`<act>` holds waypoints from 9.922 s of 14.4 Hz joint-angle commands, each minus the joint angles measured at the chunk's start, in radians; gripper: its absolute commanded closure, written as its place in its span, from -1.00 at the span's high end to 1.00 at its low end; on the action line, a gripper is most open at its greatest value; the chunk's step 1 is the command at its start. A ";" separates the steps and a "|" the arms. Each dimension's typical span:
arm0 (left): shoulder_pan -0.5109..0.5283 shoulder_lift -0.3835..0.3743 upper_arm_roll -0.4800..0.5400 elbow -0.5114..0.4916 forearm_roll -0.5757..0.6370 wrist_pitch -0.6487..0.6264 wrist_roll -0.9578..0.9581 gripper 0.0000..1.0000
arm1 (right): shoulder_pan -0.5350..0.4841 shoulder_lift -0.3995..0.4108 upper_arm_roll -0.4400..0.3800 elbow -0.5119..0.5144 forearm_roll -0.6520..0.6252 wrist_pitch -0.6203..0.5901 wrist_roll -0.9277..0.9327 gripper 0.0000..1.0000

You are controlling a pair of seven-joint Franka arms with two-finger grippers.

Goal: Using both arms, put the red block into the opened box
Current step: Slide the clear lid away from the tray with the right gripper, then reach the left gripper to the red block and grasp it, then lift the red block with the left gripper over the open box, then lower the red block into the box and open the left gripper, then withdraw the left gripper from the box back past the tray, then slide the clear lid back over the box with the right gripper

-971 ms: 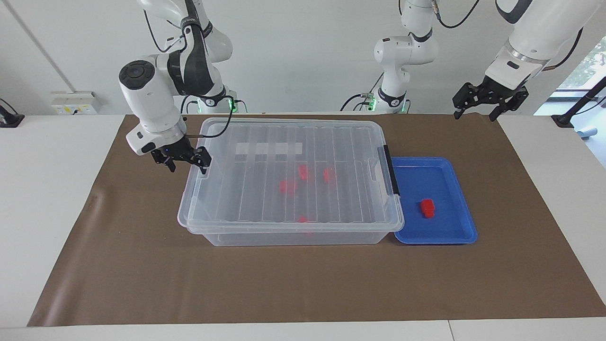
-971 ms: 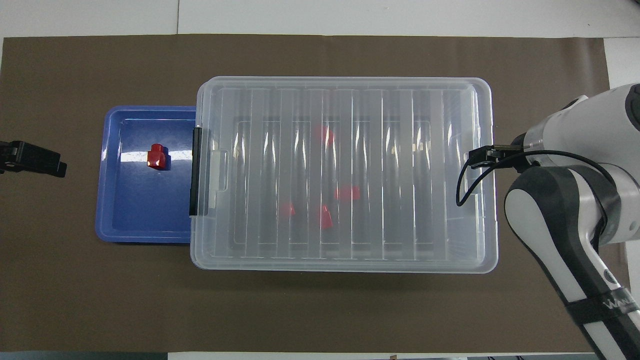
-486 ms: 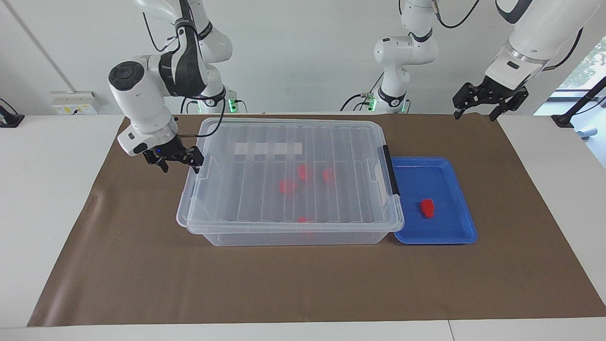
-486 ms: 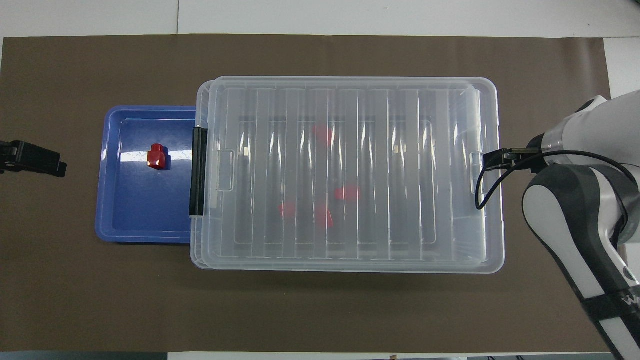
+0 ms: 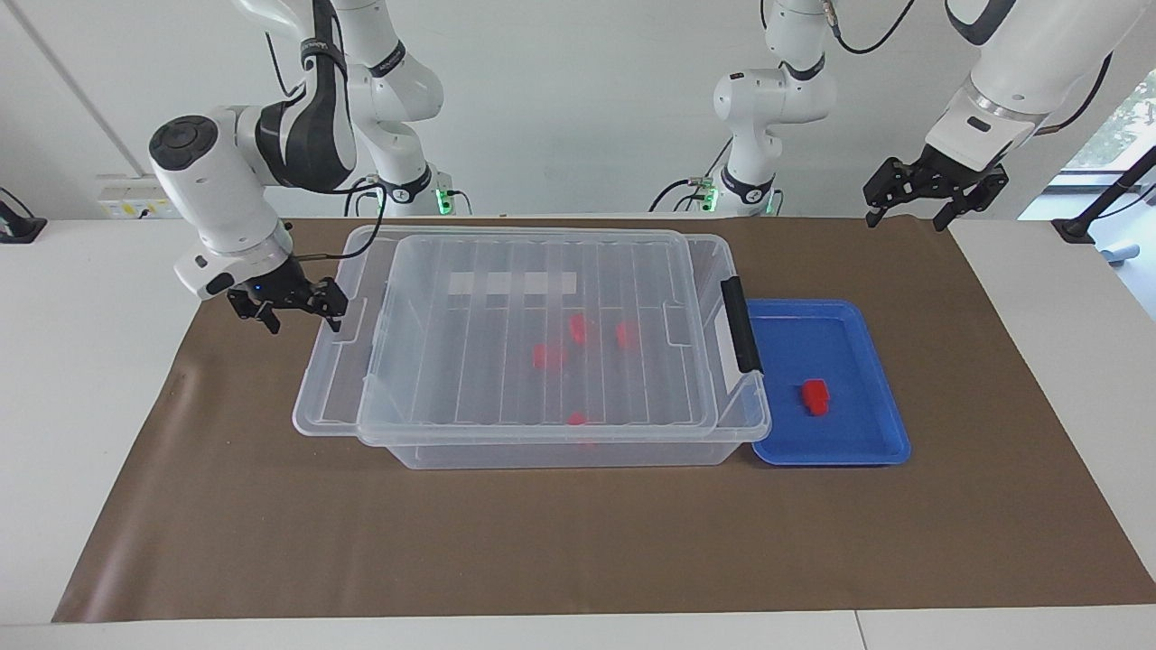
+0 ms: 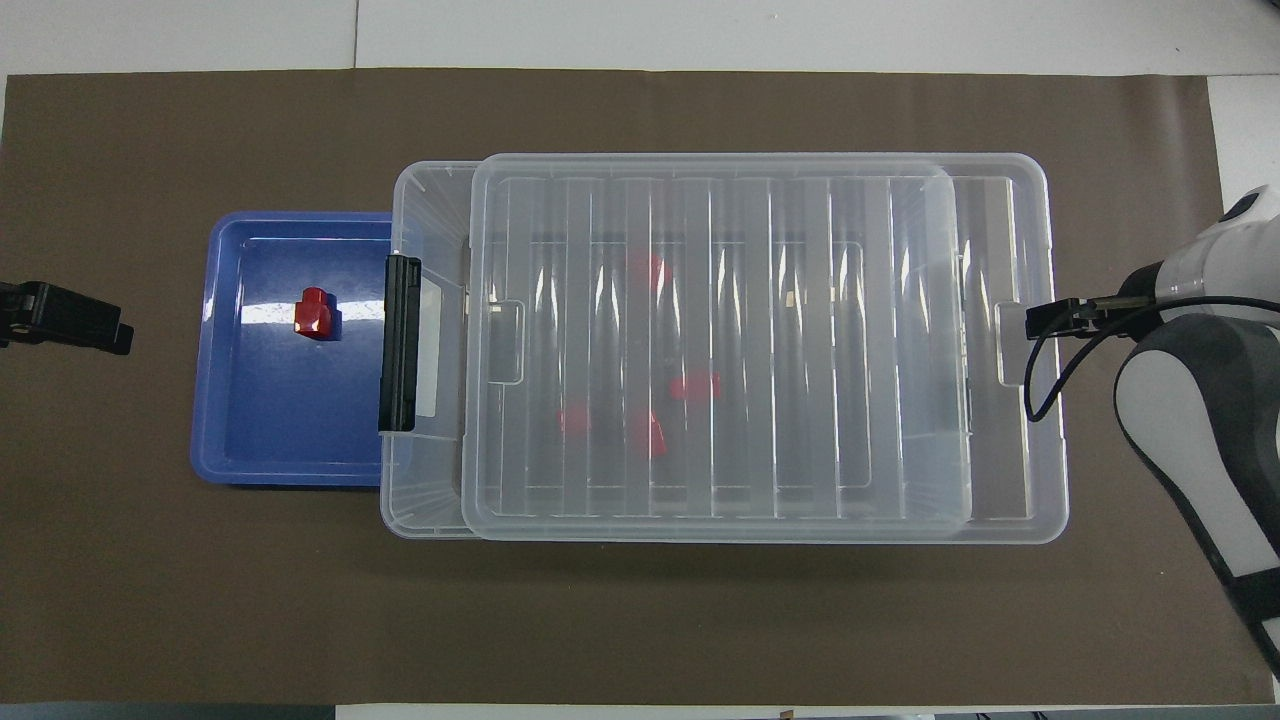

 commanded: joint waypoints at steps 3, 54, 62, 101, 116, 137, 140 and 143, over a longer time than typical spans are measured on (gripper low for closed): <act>0.003 -0.029 0.004 -0.027 -0.015 0.002 0.005 1.00 | -0.072 -0.017 0.006 -0.021 -0.008 0.023 -0.117 1.00; -0.051 0.016 -0.004 -0.407 -0.015 0.546 -0.091 -1.00 | 0.045 -0.028 0.000 0.385 -0.014 -0.507 0.099 1.00; -0.324 0.043 -0.037 -0.363 -0.005 0.622 -0.439 -1.00 | 0.027 -0.030 0.002 0.385 -0.014 -0.506 0.093 1.00; -0.407 0.064 -0.033 -0.368 0.059 0.647 -0.565 1.00 | -0.002 -0.033 0.002 0.378 -0.012 -0.504 0.087 1.00; -0.062 0.036 -0.014 -0.090 -0.025 0.299 -0.185 1.00 | -0.249 0.024 0.000 0.148 -0.006 -0.143 -0.209 -1.00; 0.010 0.031 -0.022 0.005 -0.015 0.057 -0.055 1.00 | -0.004 0.000 0.008 0.033 -0.005 -0.061 0.140 -1.00; 0.006 0.002 -0.024 -0.052 -0.015 0.100 -0.048 1.00 | 0.040 0.000 0.008 0.033 -0.005 -0.061 0.209 -1.00; 0.004 -0.001 -0.022 -0.067 -0.011 0.148 -0.009 1.00 | 0.066 -0.002 0.009 0.031 -0.001 -0.061 0.246 -1.00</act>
